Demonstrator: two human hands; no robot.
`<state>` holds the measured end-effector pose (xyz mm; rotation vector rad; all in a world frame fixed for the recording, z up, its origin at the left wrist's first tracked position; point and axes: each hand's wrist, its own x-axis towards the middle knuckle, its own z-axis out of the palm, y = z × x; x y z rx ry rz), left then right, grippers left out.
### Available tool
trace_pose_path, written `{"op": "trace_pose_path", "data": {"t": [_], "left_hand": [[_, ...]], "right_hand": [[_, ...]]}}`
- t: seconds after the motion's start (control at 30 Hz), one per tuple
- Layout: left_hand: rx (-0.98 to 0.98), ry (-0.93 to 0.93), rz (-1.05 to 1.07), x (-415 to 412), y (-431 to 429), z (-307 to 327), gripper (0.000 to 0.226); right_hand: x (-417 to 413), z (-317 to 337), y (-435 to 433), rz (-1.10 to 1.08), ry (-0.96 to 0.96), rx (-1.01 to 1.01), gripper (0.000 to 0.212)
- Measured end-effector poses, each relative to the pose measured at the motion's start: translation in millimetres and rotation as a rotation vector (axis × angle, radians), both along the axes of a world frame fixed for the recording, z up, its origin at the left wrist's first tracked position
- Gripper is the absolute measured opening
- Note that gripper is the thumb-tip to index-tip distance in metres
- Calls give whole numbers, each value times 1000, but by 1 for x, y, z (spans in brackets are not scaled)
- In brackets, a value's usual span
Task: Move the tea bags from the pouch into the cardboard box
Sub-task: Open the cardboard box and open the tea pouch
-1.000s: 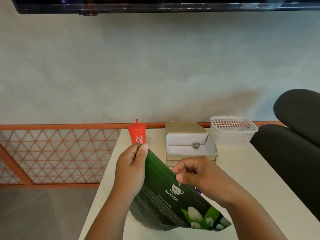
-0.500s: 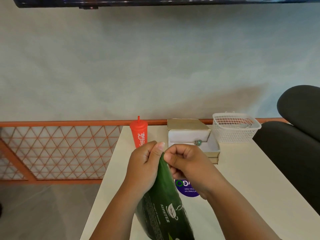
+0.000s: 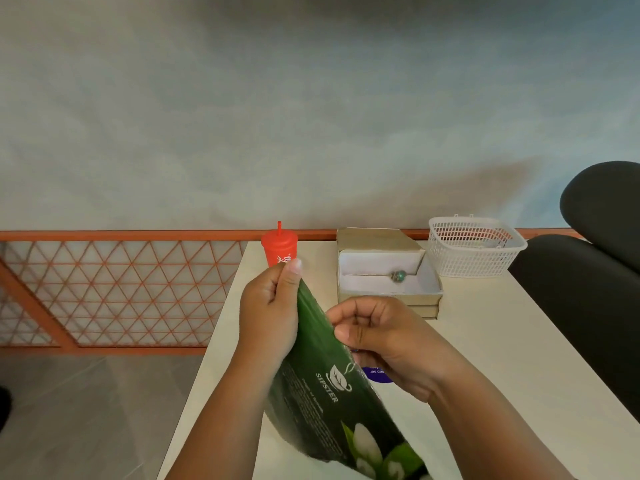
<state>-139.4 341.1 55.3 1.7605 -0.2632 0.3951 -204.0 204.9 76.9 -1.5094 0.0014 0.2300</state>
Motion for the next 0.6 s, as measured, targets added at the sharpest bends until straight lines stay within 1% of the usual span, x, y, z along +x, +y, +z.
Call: {"op": "trace_pose_path", "data": {"t": [0.23, 0.4, 0.57, 0.6], "left_hand": [[-86, 21, 85, 10, 7, 0, 50], [-103, 54, 153, 16, 12, -3, 44], [-178, 80, 165, 18, 15, -6, 45], [-186, 83, 165, 18, 15, -6, 46]], "right_hand": [[-3, -13, -8, 38, 91, 96, 25], [-6, -16, -12, 97, 111, 88, 19], [-7, -21, -18, 131, 127, 82, 21], [-7, -21, -18, 137, 128, 97, 18]]}}
